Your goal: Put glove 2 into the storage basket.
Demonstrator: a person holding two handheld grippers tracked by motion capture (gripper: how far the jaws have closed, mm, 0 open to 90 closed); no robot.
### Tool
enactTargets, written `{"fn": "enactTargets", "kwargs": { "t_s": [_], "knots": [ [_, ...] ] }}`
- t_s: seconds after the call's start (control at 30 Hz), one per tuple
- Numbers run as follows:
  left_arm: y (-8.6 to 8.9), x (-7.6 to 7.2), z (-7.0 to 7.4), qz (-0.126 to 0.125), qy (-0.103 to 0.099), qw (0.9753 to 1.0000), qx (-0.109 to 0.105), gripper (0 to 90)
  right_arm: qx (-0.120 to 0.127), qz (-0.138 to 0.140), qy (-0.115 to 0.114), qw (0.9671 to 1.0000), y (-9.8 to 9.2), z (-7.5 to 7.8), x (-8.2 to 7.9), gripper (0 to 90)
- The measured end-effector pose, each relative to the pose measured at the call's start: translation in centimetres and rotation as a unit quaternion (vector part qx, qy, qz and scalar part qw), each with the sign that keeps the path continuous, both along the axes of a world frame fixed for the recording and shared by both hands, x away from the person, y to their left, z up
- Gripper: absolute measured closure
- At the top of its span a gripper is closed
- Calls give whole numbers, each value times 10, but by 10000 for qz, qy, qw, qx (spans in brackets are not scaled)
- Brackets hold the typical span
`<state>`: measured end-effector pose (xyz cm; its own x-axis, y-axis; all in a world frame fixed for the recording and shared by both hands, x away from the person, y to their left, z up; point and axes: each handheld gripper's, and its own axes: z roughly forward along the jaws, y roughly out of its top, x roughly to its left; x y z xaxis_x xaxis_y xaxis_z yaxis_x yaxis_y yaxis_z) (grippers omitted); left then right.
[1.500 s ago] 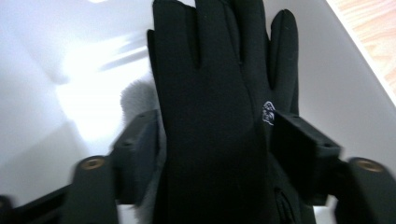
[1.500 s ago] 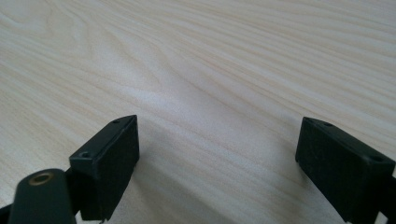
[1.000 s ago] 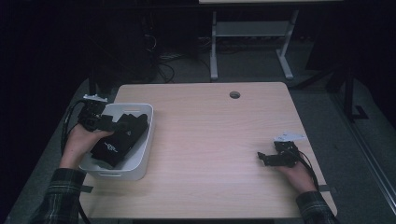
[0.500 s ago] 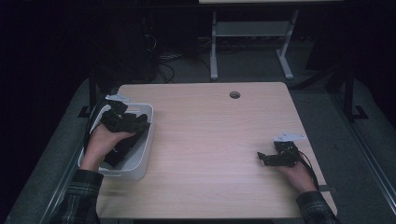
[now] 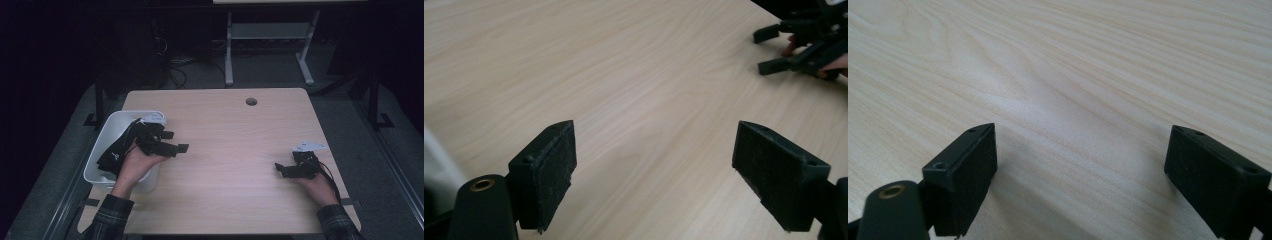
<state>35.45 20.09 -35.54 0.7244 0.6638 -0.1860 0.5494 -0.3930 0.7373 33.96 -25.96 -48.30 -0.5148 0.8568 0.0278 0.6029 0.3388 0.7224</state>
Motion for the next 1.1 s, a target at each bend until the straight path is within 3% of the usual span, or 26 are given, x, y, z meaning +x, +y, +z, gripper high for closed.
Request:
{"fn": "enactTargets", "kwargs": {
  "t_s": [0.2,0.53,0.83,0.93,1.0,1.1],
  "knots": [
    [-20,-11,-14,-109,16,9999,-5,171,1,5,-1,10000,0,0,0,133],
    [-55,-26,-46,-332,81,9991,243,171,0,7,-3,10000,0,0,0,132],
    [-77,-36,-77,-629,98,9960,628,172,5,29,2,10000,1,0,0,133],
    [-82,-37,-85,-731,13,9937,852,170,15,18,14,10000,1,0,-1,133],
    [-84,-38,-91,-759,-25,9932,878,168,15,20,13,10000,1,0,-1,133],
    [-86,-38,-102,-756,152,9937,814,168,20,18,25,10000,1,0,-1,133]
  ]
}}
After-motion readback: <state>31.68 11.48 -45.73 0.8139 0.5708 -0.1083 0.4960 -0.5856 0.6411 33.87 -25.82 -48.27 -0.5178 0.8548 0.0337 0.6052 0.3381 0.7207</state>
